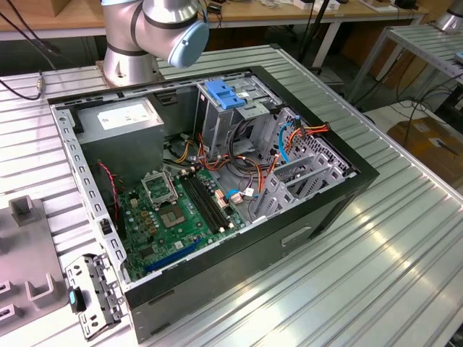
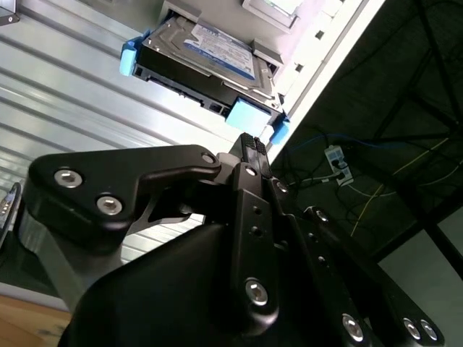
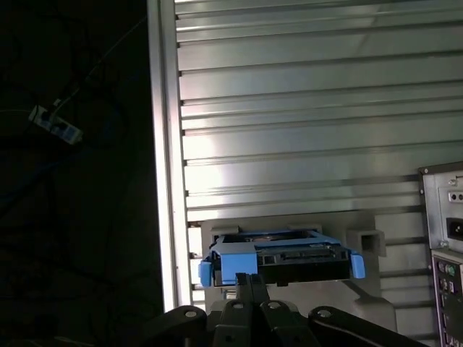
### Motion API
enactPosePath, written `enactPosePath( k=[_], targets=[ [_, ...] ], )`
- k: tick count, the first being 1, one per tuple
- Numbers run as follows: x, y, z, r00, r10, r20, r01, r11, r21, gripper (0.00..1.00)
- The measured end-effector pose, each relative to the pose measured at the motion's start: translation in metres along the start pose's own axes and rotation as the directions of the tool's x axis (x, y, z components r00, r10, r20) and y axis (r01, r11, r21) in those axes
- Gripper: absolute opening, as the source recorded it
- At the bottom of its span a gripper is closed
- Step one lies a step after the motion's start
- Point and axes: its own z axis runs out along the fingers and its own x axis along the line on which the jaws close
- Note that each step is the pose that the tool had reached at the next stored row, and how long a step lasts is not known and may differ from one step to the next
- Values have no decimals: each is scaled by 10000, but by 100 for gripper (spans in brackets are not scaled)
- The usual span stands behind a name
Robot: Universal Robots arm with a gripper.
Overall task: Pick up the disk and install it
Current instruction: 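Reach for the disk, then pick up the disk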
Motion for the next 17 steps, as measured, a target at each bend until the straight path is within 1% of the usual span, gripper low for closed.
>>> enactPosePath(
  k=[15,17],
  targets=[
    [4,0,0,10000,-2,1,2,10000,0,11],
    [5,0,0,9999,-145,-6,145,9999,3,11]
  ],
)
